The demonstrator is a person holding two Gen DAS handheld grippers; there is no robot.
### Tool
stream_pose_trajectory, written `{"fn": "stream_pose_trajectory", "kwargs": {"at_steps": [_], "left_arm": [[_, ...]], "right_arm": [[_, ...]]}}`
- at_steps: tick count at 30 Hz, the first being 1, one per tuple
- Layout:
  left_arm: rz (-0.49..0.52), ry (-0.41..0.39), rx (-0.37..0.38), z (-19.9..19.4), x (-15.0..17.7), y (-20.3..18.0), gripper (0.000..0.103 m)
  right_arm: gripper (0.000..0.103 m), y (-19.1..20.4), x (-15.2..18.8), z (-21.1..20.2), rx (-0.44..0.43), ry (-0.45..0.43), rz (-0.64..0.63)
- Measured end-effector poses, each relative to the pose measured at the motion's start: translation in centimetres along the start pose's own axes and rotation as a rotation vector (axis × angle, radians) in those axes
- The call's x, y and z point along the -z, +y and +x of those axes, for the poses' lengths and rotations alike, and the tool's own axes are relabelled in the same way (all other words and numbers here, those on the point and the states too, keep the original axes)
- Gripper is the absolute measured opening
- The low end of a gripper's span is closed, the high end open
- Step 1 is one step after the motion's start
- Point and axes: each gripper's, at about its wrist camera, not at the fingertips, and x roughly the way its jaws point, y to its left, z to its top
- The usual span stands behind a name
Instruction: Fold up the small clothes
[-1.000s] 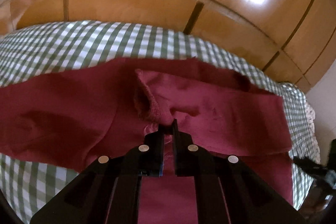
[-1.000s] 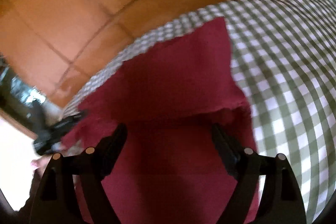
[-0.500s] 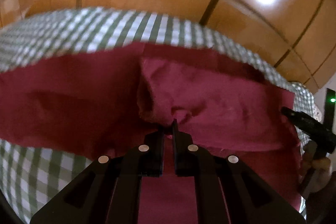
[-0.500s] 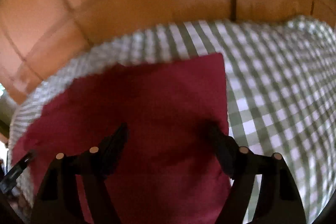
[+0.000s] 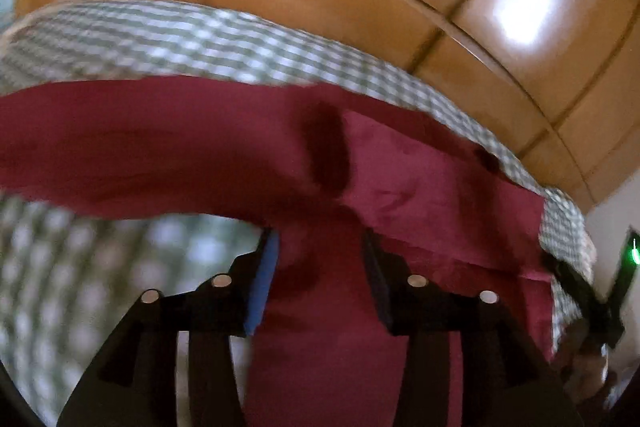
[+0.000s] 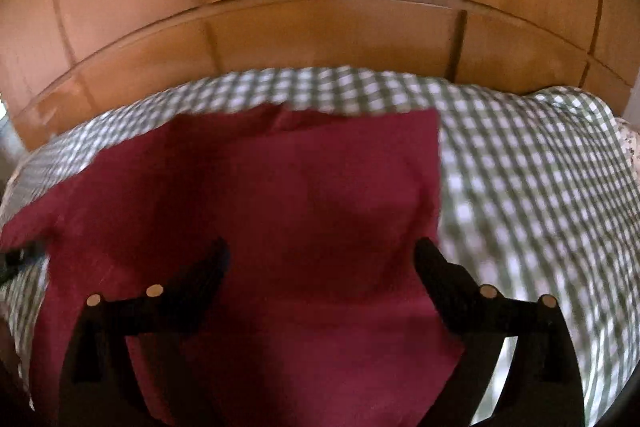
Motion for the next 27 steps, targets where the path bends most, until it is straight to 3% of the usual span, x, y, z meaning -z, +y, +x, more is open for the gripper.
{"fn": "stream_pose_trajectory", "kwargs": {"at_steps": [2, 5, 8, 12, 17, 20, 23, 26, 27], "left_arm": [[-0.016, -0.062, -0.041, -2.1, 0.2, 1.9, 0.063], [-0.074, -0.09, -0.114, -4.4, 0.2, 5.6, 0.063], [-0.19, -0.109, -0.166, -6.4, 0.3, 10.6, 0.063], [-0.35, -0.134, -0.257, -8.6, 0.1, 17.1, 0.063], [-0.605, -0.208, -0.242, -11.0, -0.6, 25.1, 0.063], [-0.712, -0.205, -0.228, -10.8, -1.2, 28.4, 0.061], [-0.74, -0.203, -0.225, -10.1, -2.2, 29.9, 0.057], [-0.726, -0.194, -0.239, -9.4, -3.2, 30.5, 0.046], [-0.708, -0.189, -0.229, -8.9, -3.7, 30.5, 0.038]], "right_arm": [[0.093, 1.1, 2.1, -0.7, -0.021, 0.014, -0.014], [0.094, 2.7, 4.6, -0.6, -0.012, 0.03, -0.058], [0.094, 3.5, 6.4, 0.5, -0.005, 0.071, -0.062], [0.098, 3.5, 7.3, 0.5, 0.005, 0.063, -0.056], [0.1, 3.6, 7.1, 0.5, 0.014, 0.054, -0.047], [0.1, 3.7, 7.4, 0.5, 0.026, 0.051, -0.051], [0.101, 3.8, 7.5, 0.6, 0.034, 0.052, -0.056], [0.101, 3.9, 7.4, 0.8, 0.039, 0.055, -0.06], [0.101, 3.9, 7.4, 0.8, 0.041, 0.055, -0.062]]}}
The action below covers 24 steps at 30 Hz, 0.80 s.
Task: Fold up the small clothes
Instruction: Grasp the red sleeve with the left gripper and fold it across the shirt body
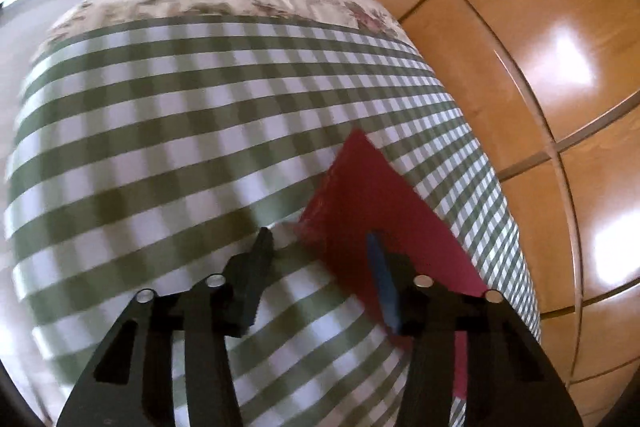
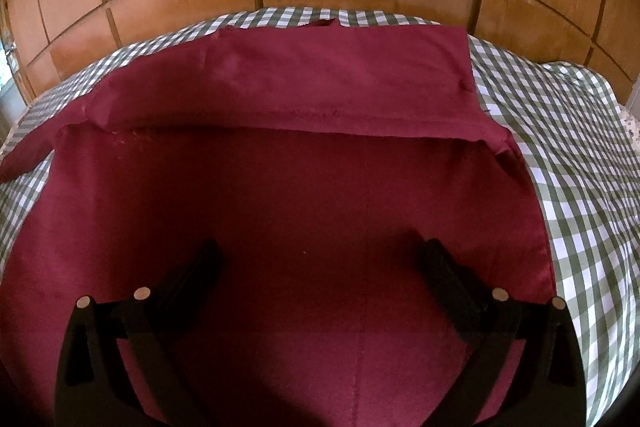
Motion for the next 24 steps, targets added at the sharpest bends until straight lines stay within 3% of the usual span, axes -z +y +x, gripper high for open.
{"fn": "stream_pose_trajectory", "kwargs": {"at_steps": [1, 2, 3, 7, 12, 19, 24], "left_arm": [[0.02, 0.001, -0.013, 0.5, -0.5, -0.2, 0.03], [0.051, -0.004, -0.033, 0.9, -0.9, -0.6, 0.014], [0.061, -0.005, -0.027, 1.1, -1.2, -0.7, 0.007], [0.075, -0.03, 0.045, -0.4, -0.8, -2.6, 0.007], [0.214, -0.027, 0.216, -3.7, 3.1, -8.7, 0.007], [0.485, 0.081, 0.42, -5.1, 13.8, -18.5, 0.007], [0.667, 0.186, 0.483, -3.8, 22.0, -23.2, 0.007]], "right_arm": [[0.101, 0.0, 0.0, 0.0, 0.001, -0.001, -0.001], [0.101, 0.0, 0.0, 0.0, 0.001, -0.002, -0.001], [0.101, 0.0, 0.0, 0.0, 0.003, -0.003, -0.002], [0.101, -0.1, 0.1, 0.0, 0.002, -0.006, -0.001], [0.101, -0.2, 0.1, 0.0, -0.005, -0.008, 0.002], [0.101, -0.2, 0.1, -0.1, -0.016, -0.014, 0.015], [0.101, -0.2, 0.1, -0.2, -0.026, -0.016, 0.028]]}}
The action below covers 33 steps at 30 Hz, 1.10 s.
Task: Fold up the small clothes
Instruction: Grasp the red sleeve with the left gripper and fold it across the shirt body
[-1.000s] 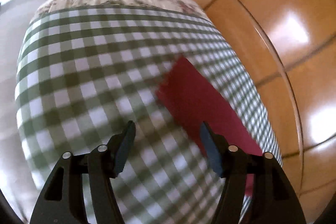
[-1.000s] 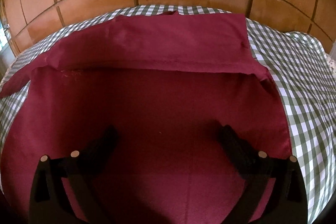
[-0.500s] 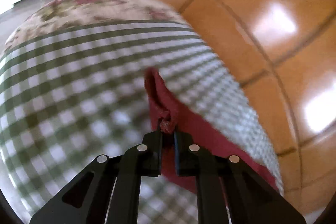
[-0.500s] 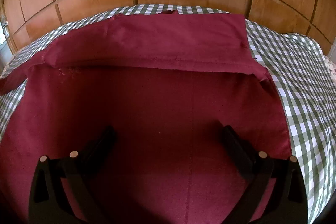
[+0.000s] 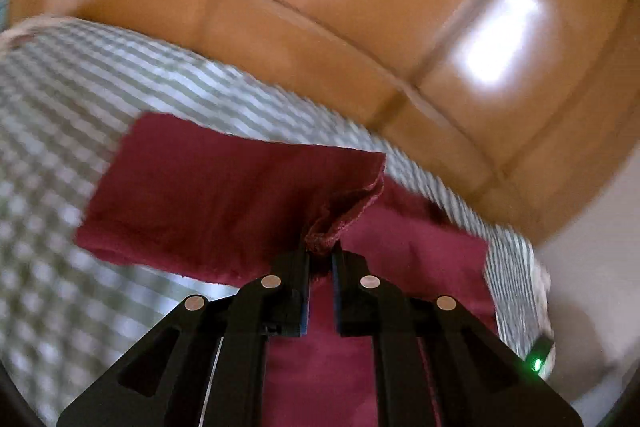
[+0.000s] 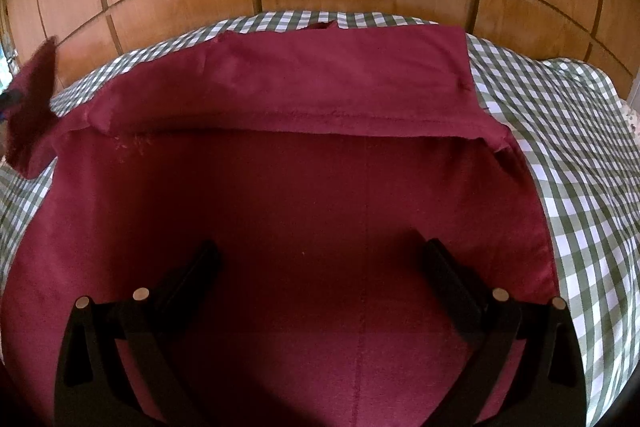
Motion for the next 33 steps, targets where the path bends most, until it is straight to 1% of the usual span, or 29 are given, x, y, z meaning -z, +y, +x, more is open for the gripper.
{"fn": "stream_pose_trajectory", "kwargs": {"at_steps": [2, 3, 4, 5, 6, 8, 9, 10, 11, 12, 13, 14, 15, 18, 20, 22, 23, 24, 25, 26, 27, 28, 29, 30, 31, 33], "left_arm": [[0.056, 0.047, 0.013, 2.2, 1.5, -1.9, 0.007], [0.079, 0.068, 0.006, 3.1, 2.1, -2.4, 0.009], [0.098, 0.099, -0.006, 4.0, 2.9, -2.9, 0.014], [0.103, 0.117, -0.003, 4.3, 3.4, -3.1, 0.025], [0.106, 0.13, 0.014, 4.3, 4.0, -3.2, 0.032], [0.118, 0.119, 0.017, 3.6, 4.9, -2.9, 0.04], [0.131, 0.111, 0.009, 3.0, 5.3, -2.7, 0.04], [0.146, 0.105, -0.001, 2.4, 5.8, -2.4, 0.04], [0.149, 0.101, -0.005, 2.1, 6.1, -2.0, 0.04], [0.155, 0.076, -0.009, 1.4, 6.5, -1.3, 0.04], [0.153, 0.073, -0.017, 1.0, 6.8, -1.1, 0.04], [0.148, 0.067, -0.035, 0.4, 7.2, -0.6, 0.04], [0.14, 0.06, -0.053, -0.1, 7.6, -0.1, 0.04], [0.112, 0.049, -0.083, -1.4, 8.5, 1.1, 0.04], [0.113, 0.052, -0.101, -1.7, 9.0, 1.4, 0.04], [0.12, 0.052, -0.13, -2.0, 9.5, 1.9, 0.04], [0.119, 0.05, -0.139, -2.1, 9.6, 2.2, 0.04], [0.117, 0.045, -0.162, -2.2, 9.6, 2.4, 0.04], [0.115, 0.039, -0.185, -2.3, 9.7, 2.6, 0.04], [0.112, 0.03, -0.208, -2.4, 9.7, 2.9, 0.04], [0.102, 0.024, -0.222, -2.5, 9.6, 3.4, 0.04], [0.09, 0.023, -0.231, -2.5, 9.4, 3.7, 0.04], [0.074, 0.024, -0.243, -2.4, 9.1, 4.2, 0.043], [0.057, 0.018, -0.253, -2.4, 8.8, 4.5, 0.054], [0.035, 0.002, -0.258, -2.4, 8.5, 4.9, 0.058], [0.014, -0.016, -0.254, -2.2, 7.7, 4.8, 0.059]], "right_arm": [[0.101, 0.0, 0.0, 0.0, -0.005, 0.0, 0.004], [0.101, -0.1, 0.0, 0.0, -0.007, 0.001, 0.006], [0.101, -0.1, -0.1, 0.0, -0.01, 0.005, 0.008], [0.101, -0.1, -0.2, -0.1, -0.012, 0.01, 0.008], [0.101, -0.1, -0.3, -0.1, -0.017, 0.016, 0.007], [0.099, -0.3, -0.8, -0.3, -0.054, 0.029, 0.027], [0.096, -0.4, -1.2, -0.4, -0.087, 0.034, 0.051], [0.094, -0.3, -1.7, -0.6, -0.144, 0.041, 0.09], [0.089, -0.2, -2.2, -0.7, -0.198, 0.049, 0.121], [0.082, 0.3, -2.8, -0.7, -0.258, 0.057, 0.15], [0.077, 1.1, -3.5, -0.6, -0.321, 0.068, 0.166], [0.07, 2.1, -4.0, -0.4, -0.368, 0.082, 0.166], [0.066, 3.7, -4.8, 0.0, -0.426, 0.105, 0.158], [0.066, 7.6, -6.2, 1.5, -0.509, 0.145, 0.131], [0.066, 10.6, -7.3, 3.2, -0.547, 0.178, 0.115], [0.066, 12.9, -7.8, 4.8, -0.567, 0.219, 0.106], [0.062, 14.0, -8.0, 5.6, -0.561, 0.235, 0.09], [0.044, 15.4, -8.3, 6.2, -0.524, 0.241, 0.043], [0.031, 16.1, -8.5, 6.4, -0.485, 0.238, 0.004], [0.004, 16.6, -8.7, 6.4, -0.45, 0.234, -0.025], [0.005, 16.8, -9.1, 6.2, -0.446, 0.229, -0.032], [0.005, 16.5, -9.8, 5.3, -0.454, 0.196, -0.027], [0.005, 16.1, -10.4, 4.3, -0.451, 0.157, -0.028], [0.005, 15.4, -11.4, 2.8, -0.456, 0.105, -0.026], [0.004, 14.9, -12.1, 1.9, -0.458, 0.074, -0.021], [0.004, 13.6, -13.5, -0.8, -0.454, -0.007, -0.015]]}}
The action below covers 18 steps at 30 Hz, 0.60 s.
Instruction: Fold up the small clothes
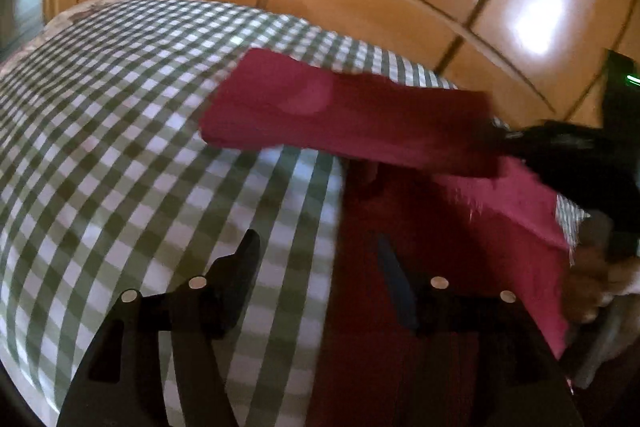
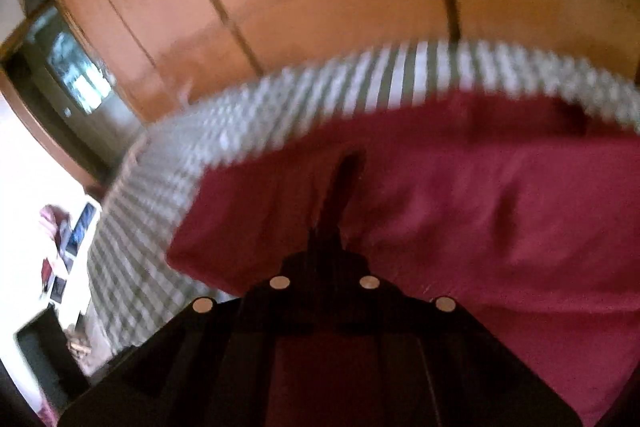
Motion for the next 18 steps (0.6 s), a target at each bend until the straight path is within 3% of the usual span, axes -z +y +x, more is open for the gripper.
{"fn": "stream_pose_trajectory", "kwargs": {"at_steps": [4, 10, 16, 18], "left_arm": [[-0.017, -0.022, -0.015, 1.0, -1.8, -0.9, 0.063], [-0.015, 0.023, -0.082, 4.8, -4.2, -2.4, 0.063], [-0.001, 0.079, -0.192, 8.4, -4.9, -2.7, 0.063], [-0.014, 0.081, -0.187, 8.7, -4.7, -2.2, 0.063]], "right_arm": [[0.004, -1.2, -2.7, -4.9, 0.025, -0.125, -0.012], [0.004, -5.0, -4.4, -10.5, 0.084, -0.253, 0.01], [0.004, -11.6, -3.6, -14.2, 0.223, -0.313, 0.072], [0.004, -14.0, -2.7, -14.0, 0.291, -0.302, 0.104]]}}
